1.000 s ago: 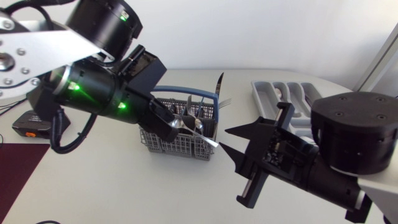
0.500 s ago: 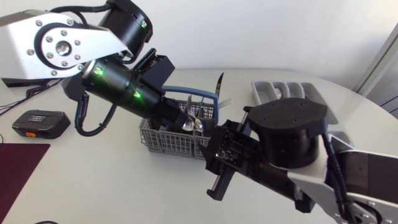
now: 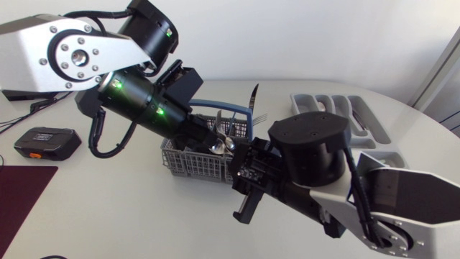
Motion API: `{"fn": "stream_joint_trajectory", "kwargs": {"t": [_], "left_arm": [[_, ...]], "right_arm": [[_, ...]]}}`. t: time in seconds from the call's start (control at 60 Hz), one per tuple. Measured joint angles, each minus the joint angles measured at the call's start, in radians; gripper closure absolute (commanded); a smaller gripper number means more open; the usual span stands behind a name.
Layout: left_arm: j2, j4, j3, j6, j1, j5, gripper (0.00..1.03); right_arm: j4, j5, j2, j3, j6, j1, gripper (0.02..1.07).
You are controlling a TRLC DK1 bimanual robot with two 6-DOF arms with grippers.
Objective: Unload the cutlery basket into the drawer organizer.
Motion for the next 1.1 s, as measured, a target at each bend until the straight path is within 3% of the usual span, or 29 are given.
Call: {"fn": "stream_joint_trajectory", "kwargs": {"t": [0.3, 0.717, 0.767, 0.967, 1.1], "left_arm": [[0.0, -0.001, 0.0, 0.0, 0.0, 0.0, 1.0], [0.0, -0.007, 0.0, 0.0, 0.0, -0.001, 0.98], [0.0, -0.008, 0.0, 0.0, 0.0, -0.001, 0.9], [-0.005, -0.007, 0.0, 0.0, 0.0, 0.001, 0.38], [-0.005, -0.007, 0.025, 0.0, 0.005, 0.002, 0.26]], "right_arm": [[-0.009, -0.014, 0.018, 0.029, 0.0, -0.019, 1.0], [-0.04, -0.043, 0.028, 0.044, 0.0, -0.033, 1.01], [-0.042, -0.043, 0.028, 0.044, 0.0, -0.033, 1.01], [-0.081, -0.057, 0.027, 0.043, 0.0, -0.035, 1.01], [-0.087, -0.078, 0.024, 0.04, 0.0, -0.044, 1.01]]}}
